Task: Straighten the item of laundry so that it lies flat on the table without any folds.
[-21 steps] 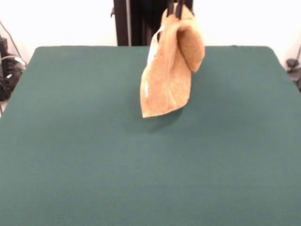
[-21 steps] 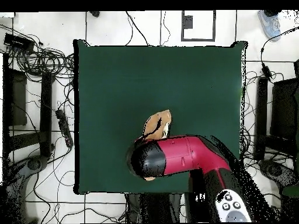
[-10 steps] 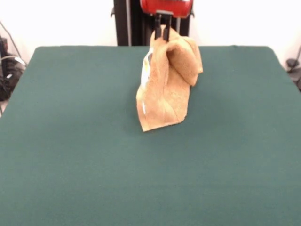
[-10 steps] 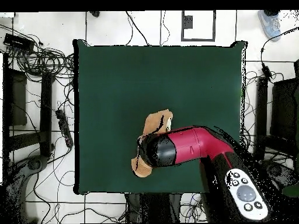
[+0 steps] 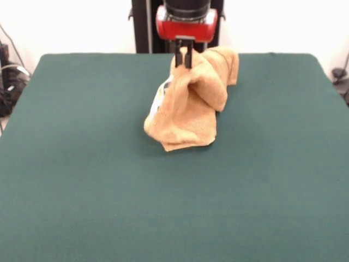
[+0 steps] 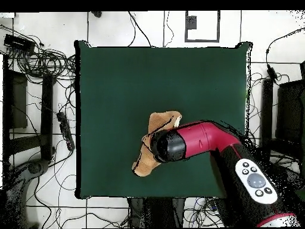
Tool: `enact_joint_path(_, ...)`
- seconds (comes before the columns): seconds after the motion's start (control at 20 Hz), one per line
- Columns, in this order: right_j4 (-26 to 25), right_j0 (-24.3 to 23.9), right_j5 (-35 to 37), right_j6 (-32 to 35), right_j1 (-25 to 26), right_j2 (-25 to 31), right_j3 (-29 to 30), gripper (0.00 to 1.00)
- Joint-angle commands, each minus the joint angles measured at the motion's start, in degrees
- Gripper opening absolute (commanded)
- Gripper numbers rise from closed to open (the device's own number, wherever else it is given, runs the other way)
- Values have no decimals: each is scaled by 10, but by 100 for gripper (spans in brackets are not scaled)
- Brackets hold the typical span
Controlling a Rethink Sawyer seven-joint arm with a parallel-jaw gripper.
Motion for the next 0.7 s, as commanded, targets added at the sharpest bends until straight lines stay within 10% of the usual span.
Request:
enact_joint_path(0.05,-38,-16,71,-291,43,104,-86,0)
enact_joint_path(0.7,-36,-28,156,-412,60,125,-157,0)
